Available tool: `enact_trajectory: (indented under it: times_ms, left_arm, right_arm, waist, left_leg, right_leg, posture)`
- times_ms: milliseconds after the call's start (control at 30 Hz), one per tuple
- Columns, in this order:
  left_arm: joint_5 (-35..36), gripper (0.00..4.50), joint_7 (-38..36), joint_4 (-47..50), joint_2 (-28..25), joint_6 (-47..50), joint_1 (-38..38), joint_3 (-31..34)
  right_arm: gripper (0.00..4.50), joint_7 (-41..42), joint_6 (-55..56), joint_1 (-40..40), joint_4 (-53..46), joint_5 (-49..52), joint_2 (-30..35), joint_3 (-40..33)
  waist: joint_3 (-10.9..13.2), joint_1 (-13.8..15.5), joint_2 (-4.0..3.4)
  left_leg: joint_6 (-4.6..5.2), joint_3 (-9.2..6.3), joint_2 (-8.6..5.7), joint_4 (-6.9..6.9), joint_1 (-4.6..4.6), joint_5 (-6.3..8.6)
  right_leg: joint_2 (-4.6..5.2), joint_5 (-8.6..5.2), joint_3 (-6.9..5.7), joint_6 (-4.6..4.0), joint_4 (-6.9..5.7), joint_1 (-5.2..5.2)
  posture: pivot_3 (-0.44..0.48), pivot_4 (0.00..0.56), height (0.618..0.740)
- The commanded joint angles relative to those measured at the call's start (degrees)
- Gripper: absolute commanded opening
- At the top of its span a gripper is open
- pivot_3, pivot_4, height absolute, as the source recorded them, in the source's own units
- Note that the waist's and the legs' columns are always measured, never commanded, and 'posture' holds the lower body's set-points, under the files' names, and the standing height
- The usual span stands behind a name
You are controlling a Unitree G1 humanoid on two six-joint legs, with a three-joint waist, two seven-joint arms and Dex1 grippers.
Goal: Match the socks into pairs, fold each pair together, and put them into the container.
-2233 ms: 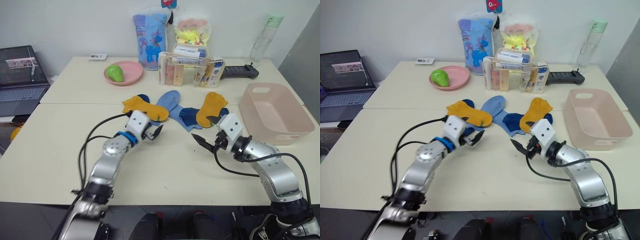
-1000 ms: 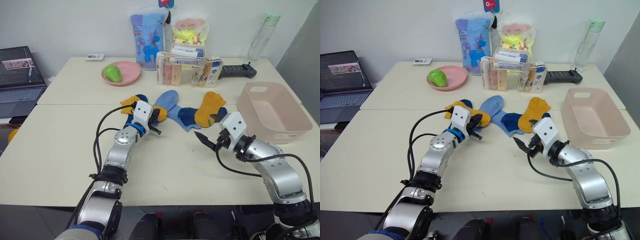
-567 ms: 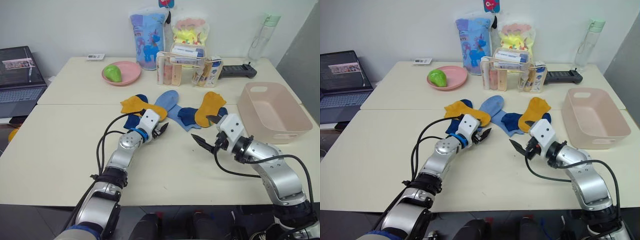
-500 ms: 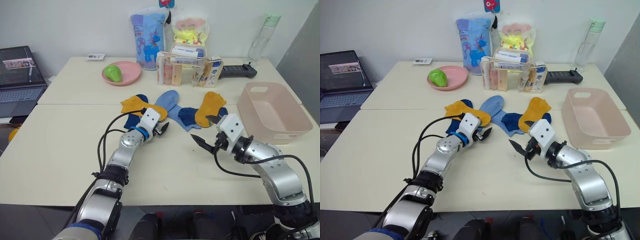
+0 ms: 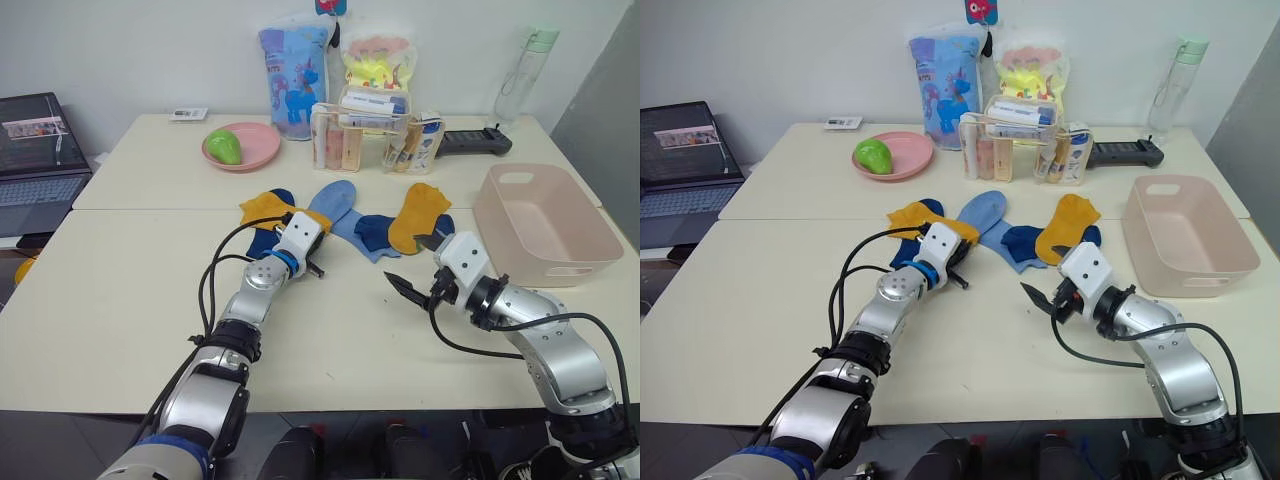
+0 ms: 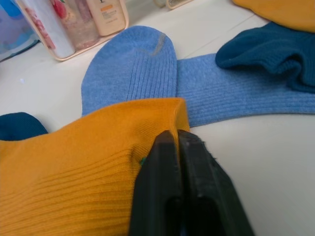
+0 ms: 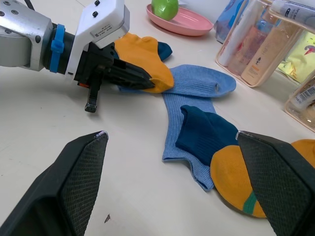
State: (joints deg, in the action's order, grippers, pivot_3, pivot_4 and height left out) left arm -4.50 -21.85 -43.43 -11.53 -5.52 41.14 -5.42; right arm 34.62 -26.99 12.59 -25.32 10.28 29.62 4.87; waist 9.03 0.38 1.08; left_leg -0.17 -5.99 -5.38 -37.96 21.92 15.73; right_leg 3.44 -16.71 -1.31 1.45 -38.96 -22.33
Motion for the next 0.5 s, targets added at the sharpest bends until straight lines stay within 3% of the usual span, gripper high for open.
enact_trajectory:
  times_ms: [33,267,500]
  left_arm:
    - [1.8,0.02,0.1,1.4,-0.7,-1.5,1.4,2.1]
    - [7.8,0.02,-7.8,13.2,-2.2,-1.3,-2.6,4.3]
    - [14.9,0.02,-21.0,36.4,-8.6,11.6,-12.6,1.2]
  right_arm:
    - [4.50,-0.8,0.4,0.1,-2.8,0.2,0.0,-1.0]
    - [4.50,-1.1,0.5,0.1,-2.7,0.5,0.0,-1.1]
    - [4.50,-0.7,1.2,-0.1,-1.2,0.9,0.4,-2.7]
  waist:
    - [0.0,0.0,0.00]
    - [0.0,-0.2,0.00]
    - [0.0,-0.5,-0.02]
  left_leg:
    - [0.00,0.00,0.00,0.00,0.00,0.00]
    - [0.00,0.00,0.00,0.00,0.01,0.00]
    - [0.00,-0.01,0.02,0.01,-0.01,0.00]
  right_leg:
    - [0.00,0.00,0.00,0.00,0.00,0.00]
    - [0.00,0.00,0.01,0.00,0.01,-0.01]
    - [0.00,0.00,0.04,-0.01,0.00,0.00]
  posture:
    - [0.000,0.150,0.740]
    - [0.000,0.150,0.740]
    - [0.000,0.150,0.740]
